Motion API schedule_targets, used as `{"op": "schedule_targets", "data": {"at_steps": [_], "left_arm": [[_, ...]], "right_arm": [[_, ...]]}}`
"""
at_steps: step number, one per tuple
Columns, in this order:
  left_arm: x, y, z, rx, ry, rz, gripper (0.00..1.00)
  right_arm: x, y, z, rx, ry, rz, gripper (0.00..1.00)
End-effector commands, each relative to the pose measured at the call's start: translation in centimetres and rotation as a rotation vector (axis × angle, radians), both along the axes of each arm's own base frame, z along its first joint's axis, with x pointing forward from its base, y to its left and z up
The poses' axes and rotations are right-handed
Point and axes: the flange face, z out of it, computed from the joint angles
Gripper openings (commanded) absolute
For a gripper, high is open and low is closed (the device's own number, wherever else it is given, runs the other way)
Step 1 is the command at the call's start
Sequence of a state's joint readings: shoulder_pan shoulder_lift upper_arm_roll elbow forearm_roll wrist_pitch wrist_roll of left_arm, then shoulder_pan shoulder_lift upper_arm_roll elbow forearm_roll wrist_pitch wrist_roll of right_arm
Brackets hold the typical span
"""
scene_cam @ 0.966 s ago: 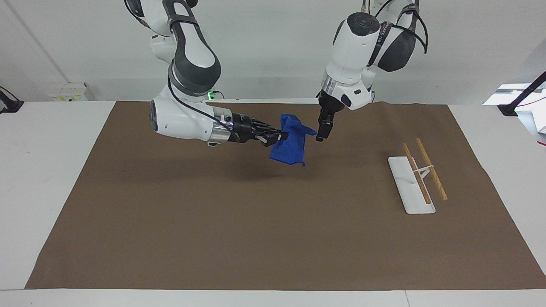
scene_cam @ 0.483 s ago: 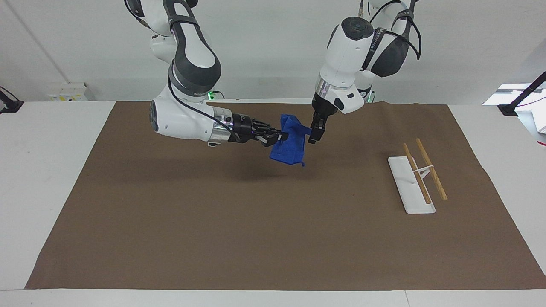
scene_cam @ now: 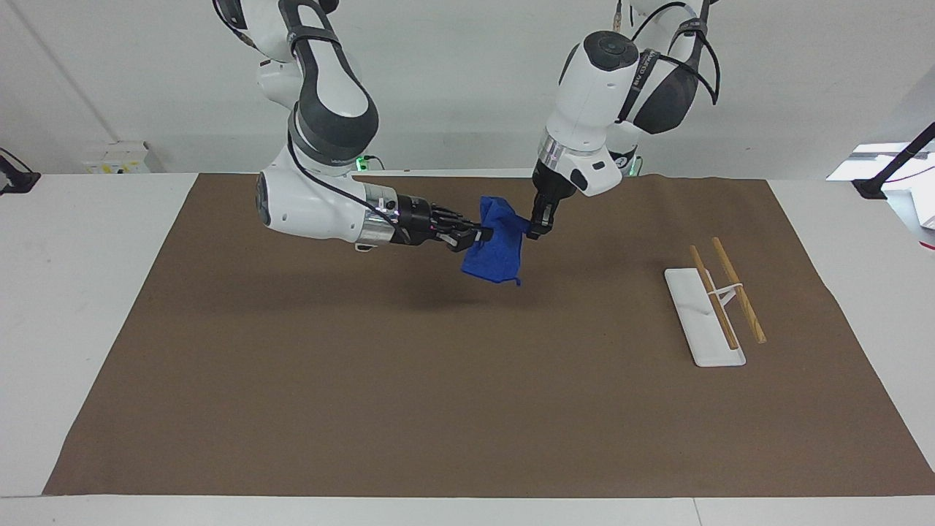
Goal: Right arm passes towel to left arm to hang
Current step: 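Grasp the towel with the left gripper beside the right gripper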
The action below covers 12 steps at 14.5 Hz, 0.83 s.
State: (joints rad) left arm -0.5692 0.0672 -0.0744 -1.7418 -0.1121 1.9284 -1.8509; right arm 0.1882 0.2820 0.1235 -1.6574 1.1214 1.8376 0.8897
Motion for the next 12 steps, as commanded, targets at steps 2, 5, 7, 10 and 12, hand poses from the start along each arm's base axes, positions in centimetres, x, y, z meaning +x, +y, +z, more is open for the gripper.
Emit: {"op": "schedule_targets", "data": {"at_steps": [2, 5, 7, 10, 12], "left_arm": [[0.3, -0.2, 0.2, 0.009, -0.008, -0.009, 0.00], [0.3, 0.0, 0.2, 0.011, -0.005, -0.007, 0.00], [0.4, 0.2, 0.2, 0.040, -0.022, -0.022, 0.00], [1.7, 1.1, 1.0, 0.076, -0.019, -0.066, 0.00], [2.7, 1.5, 2.4, 0.108, 0.020, -0.078, 0.00]], "right_arm": [[-0.6, -0.1, 0.5, 0.010, 0.005, -0.032, 0.00], [-0.7, 0.1, 0.3, 0.006, -0.006, -0.024, 0.32], [-0.8, 0.5, 0.4, 0.007, -0.054, 0.009, 1.00], [-0.6, -0.2, 0.2, -0.084, -0.240, 0.130, 1.00], [0.1, -1.2, 0.7, -0.263, -0.417, 0.248, 1.00]]}}
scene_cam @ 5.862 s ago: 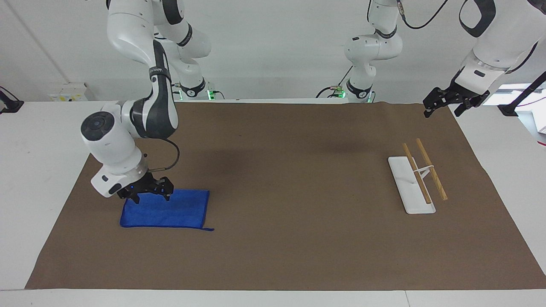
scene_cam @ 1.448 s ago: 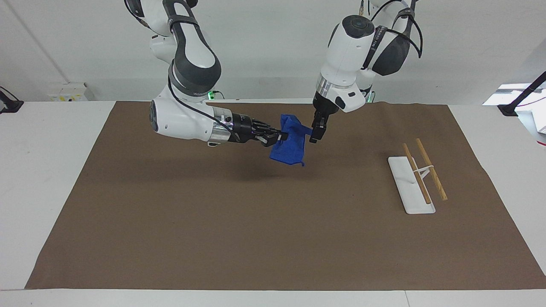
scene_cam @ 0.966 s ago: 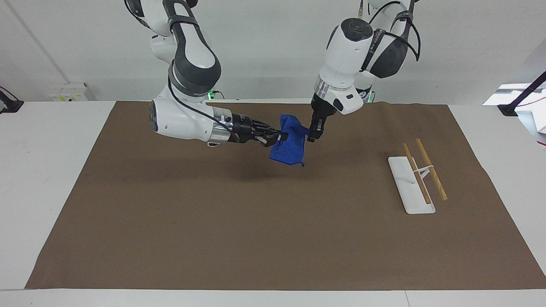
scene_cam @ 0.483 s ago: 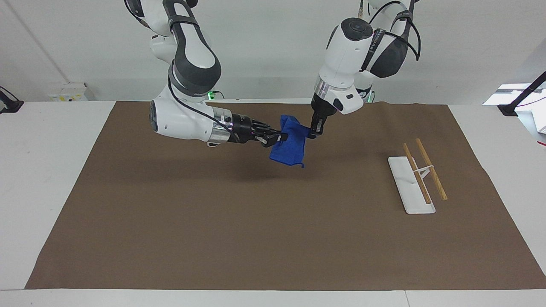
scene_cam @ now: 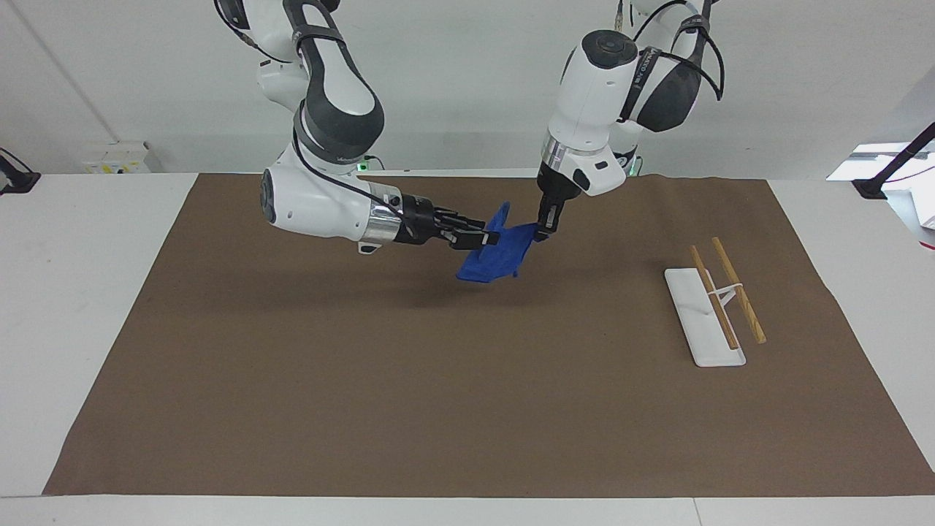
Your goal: Right arm passes towel to left arm to hang
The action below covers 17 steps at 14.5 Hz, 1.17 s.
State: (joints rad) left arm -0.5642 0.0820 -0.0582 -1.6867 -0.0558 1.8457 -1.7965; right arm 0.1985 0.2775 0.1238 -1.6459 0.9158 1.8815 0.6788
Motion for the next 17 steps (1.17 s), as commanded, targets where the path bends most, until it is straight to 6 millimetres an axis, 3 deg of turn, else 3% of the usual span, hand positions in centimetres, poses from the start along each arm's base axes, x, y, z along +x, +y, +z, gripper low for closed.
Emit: {"op": "schedule_targets", "data": {"at_steps": [1, 2, 5, 6, 8, 11, 12, 13, 15, 17], "left_arm": [[1.8, 0.5, 2.2, 0.057, 0.039, -0.054, 0.00], [1.8, 0.9, 2.6, 0.096, 0.036, -0.084, 0.00], [2.0, 2.4, 2.1, 0.210, 0.042, -0.160, 0.00], [2.6, 4.5, 1.8, 0.238, 0.084, -0.177, 0.00], [2.7, 6.7, 1.3, 0.281, 0.163, -0.254, 0.00], [3.4, 9.4, 1.3, 0.413, 0.157, -0.279, 0.00], [4.4, 11.4, 1.2, 0.429, 0.167, -0.276, 0.00], [4.9, 12.3, 1.1, 0.470, 0.172, -0.307, 0.00], [5.6, 14.0, 1.4, 0.525, 0.170, -0.340, 0.00], [6.5, 15.7, 1.5, 0.543, 0.163, -0.315, 0.00]], "right_arm": [[0.1, -1.4, 0.7, -0.203, -0.211, 0.151, 1.00], [0.5, -2.8, 0.5, -0.280, -0.284, 0.227, 1.00], [2.4, -9.9, 0.1, -0.482, -0.429, 0.387, 1.00], [2.6, -12.0, 0.8, -0.560, -0.466, 0.439, 1.00], [2.7, -16.6, 3.3, -0.742, -0.522, 0.530, 1.00], [-0.1, -21.5, 8.8, -0.917, -0.494, 0.590, 1.00], [-1.1, -22.8, 10.4, -0.938, -0.491, 0.586, 1.00], [-2.4, -23.7, 11.5, -0.951, -0.456, 0.603, 1.00], [-5.8, -28.0, 15.5, -0.934, -0.426, 0.595, 1.00], [-6.8, -27.5, 16.9, -0.865, -0.414, 0.592, 1.00]]}}
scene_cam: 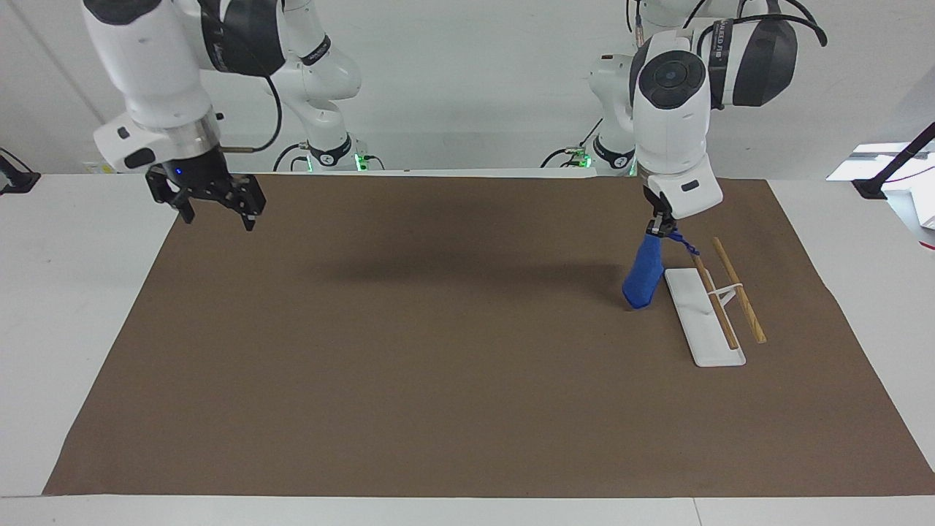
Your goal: Right arm passes towel to left arm to hang
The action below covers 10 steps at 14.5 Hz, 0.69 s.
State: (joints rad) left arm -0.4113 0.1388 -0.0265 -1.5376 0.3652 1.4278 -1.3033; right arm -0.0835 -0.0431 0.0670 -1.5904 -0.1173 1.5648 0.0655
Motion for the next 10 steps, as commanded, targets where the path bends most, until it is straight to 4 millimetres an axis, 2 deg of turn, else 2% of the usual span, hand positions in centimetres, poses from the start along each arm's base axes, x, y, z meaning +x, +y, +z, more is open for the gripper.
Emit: {"op": "schedule_targets", "data": {"at_steps": [1, 2, 4, 8, 10], "left_arm": [[1.3, 1.6, 0.4, 0.022, -0.006, -0.011, 0.00], [2.0, 2.6, 0.5, 0.013, -0.015, -0.018, 0.00], [3.0, 3.0, 0.3, -0.010, -0.023, -0.088, 0.00], [5.6, 5.9, 1.0, -0.046, -0.138, -0.090, 0.00], [6.4, 6.6, 0.6, 0.023, -0.148, -0.120, 0.00]], "right_arm": [[-1.1, 0.5, 1.6, 0.052, 0.043, 0.022, 1.00], [-1.1, 0.6, 2.6, 0.060, 0.056, 0.023, 1.00], [-0.7, 0.9, 2.2, 0.086, 0.072, 0.031, 1.00], [-1.2, 1.0, 1.9, 0.090, 0.046, 0.030, 1.00], [-1.3, 1.3, 2.0, 0.095, 0.044, 0.035, 1.00]]}}
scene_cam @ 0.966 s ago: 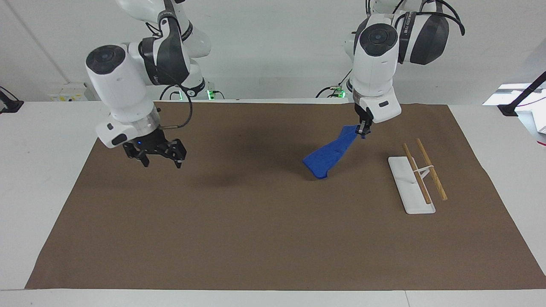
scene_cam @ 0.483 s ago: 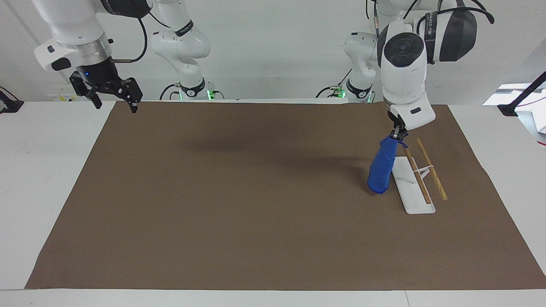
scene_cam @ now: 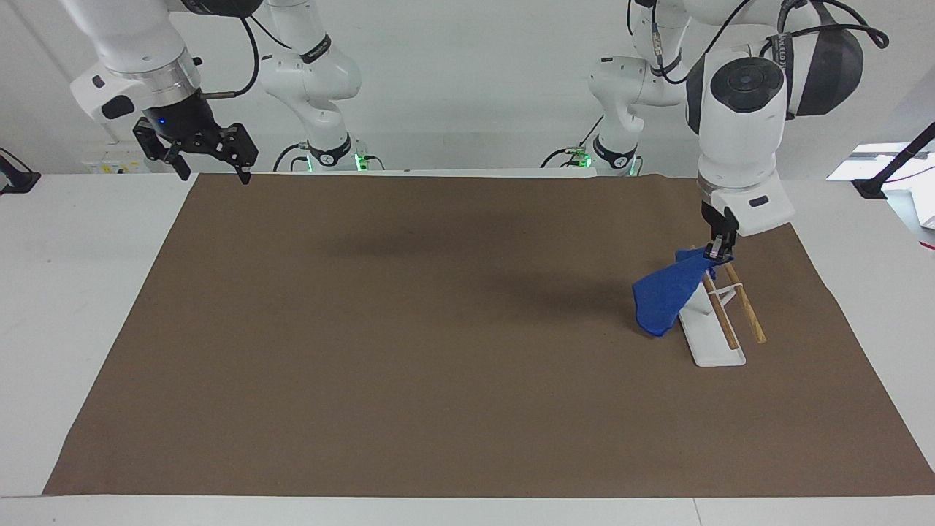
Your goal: Right arm passes towel to left arm to hang
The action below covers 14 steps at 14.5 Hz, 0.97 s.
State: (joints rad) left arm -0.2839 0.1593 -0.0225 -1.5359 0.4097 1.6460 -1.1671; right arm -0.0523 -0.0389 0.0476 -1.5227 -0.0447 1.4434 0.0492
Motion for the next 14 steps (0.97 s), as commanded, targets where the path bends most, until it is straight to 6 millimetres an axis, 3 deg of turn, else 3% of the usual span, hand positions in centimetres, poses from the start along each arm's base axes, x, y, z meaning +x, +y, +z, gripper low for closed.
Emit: {"op": "schedule_targets", "data": {"at_steps": [1, 8, 14], "left_arm": [[1.6, 1.2, 0.3, 0.105, -0.026, -0.066, 0.00], [4.1, 8.1, 1.4, 0.196, -0.036, -0.149, 0.00], [2.8, 11.8, -1.3, 0.191, -0.002, -0.131, 0.02]], "right_arm": [[-0.2, -0.3, 0.1, 0.023, -0.011, 0.007, 1.00], [-0.5, -0.3, -1.8, 0.018, 0.030, -0.010, 1.00], [-0.5, -0.7, -1.6, 0.005, 0.024, -0.013, 1.00]]}}
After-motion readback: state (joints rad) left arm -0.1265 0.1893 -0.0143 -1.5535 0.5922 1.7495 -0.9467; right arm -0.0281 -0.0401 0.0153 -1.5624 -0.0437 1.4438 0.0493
